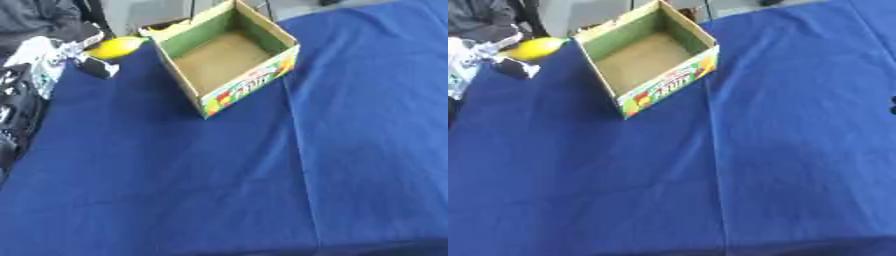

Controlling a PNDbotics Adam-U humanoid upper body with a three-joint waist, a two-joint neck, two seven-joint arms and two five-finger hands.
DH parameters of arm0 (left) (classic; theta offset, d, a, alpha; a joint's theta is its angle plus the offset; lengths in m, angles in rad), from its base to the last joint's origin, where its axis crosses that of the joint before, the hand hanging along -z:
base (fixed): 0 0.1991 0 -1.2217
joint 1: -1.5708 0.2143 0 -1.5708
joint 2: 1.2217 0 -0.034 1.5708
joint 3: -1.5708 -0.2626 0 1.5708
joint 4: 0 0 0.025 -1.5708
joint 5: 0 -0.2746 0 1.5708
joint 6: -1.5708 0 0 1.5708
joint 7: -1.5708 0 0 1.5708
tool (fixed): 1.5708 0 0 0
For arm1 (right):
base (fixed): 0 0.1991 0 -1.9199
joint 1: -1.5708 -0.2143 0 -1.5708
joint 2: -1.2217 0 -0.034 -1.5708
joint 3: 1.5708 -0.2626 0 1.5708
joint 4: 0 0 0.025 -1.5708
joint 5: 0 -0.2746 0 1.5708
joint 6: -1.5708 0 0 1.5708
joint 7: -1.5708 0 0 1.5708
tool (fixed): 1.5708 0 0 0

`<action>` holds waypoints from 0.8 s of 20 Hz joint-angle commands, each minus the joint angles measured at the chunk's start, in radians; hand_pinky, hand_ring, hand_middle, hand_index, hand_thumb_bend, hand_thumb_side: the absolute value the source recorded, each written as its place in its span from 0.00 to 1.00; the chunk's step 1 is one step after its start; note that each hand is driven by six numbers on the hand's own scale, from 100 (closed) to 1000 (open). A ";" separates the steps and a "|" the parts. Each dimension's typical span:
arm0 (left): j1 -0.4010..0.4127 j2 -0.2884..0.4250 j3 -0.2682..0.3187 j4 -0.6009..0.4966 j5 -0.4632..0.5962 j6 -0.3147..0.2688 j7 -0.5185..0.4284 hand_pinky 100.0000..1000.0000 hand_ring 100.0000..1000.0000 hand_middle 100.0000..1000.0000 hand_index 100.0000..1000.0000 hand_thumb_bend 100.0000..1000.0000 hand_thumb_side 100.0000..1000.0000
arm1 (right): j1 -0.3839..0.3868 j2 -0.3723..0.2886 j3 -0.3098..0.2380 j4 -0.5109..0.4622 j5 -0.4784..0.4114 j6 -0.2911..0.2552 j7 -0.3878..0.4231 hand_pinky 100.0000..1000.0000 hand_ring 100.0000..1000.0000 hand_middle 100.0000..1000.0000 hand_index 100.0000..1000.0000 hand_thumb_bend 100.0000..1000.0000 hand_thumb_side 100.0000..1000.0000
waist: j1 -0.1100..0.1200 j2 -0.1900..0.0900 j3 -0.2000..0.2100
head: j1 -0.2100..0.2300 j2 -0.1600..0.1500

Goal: Pick up objects on the table and place them in the box.

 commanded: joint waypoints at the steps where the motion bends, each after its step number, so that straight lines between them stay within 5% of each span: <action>1: -0.047 0.032 -0.013 -0.041 -0.004 -0.013 -0.024 0.61 0.53 0.53 0.65 0.00 0.21 | -0.008 -0.017 0.002 -0.010 0.002 -0.001 0.007 0.51 0.53 0.47 0.77 0.00 0.87 | -0.006 -0.024 -0.004 | 0.015 0.006; 16: -0.172 -0.130 -0.072 -0.045 -0.114 -0.063 -0.033 0.61 0.53 0.53 0.65 0.00 0.20 | -0.035 -0.009 0.028 -0.012 -0.004 0.007 0.036 0.51 0.53 0.47 0.77 0.00 0.88 | 0.027 -0.025 -0.085 | 0.055 -0.007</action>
